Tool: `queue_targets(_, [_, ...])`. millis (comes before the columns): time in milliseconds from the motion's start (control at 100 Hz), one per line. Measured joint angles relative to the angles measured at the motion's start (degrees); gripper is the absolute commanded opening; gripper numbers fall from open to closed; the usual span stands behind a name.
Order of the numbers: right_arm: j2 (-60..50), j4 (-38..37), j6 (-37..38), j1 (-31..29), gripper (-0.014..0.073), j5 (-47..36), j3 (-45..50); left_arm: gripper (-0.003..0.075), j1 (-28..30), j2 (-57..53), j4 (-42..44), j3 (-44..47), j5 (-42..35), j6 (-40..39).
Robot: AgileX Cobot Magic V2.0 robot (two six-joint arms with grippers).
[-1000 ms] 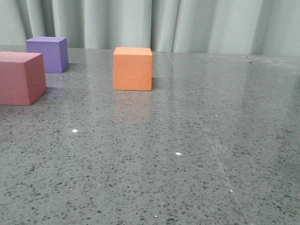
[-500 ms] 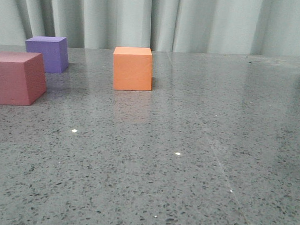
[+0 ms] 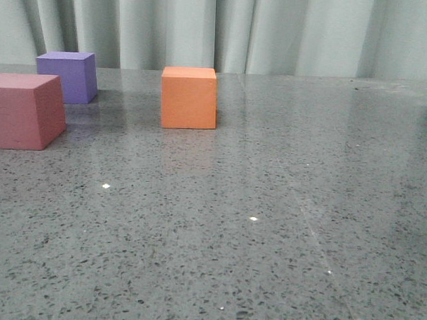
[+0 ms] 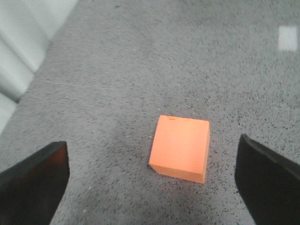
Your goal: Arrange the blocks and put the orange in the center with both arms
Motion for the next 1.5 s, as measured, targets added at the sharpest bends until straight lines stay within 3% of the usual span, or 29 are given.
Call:
queue_targets(350, [0.0, 0.0, 0.0, 0.0, 0.0589, 0.0, 0.0, 0.0689, -8.2, 6.9, 5.1, 0.0, -4.9, 0.2])
queue_targets(1230, [0.0, 0.0, 0.0, 0.0, 0.0589, 0.0, 0.0, 0.0689, -8.4, 17.3, 5.0, 0.0, -5.4, 0.2])
queue_targets(1350, [0.0, 0.0, 0.0, 0.0, 0.0589, 0.0, 0.0, 0.0642, -8.4, 17.4, 5.2, 0.0, -5.4, 0.2])
queue_targets(1500, [0.0, 0.0, 0.0, 0.0, 0.0589, 0.0, 0.0, 0.0489, -8.4, 17.4, 5.7, 0.0, -4.7, 0.2])
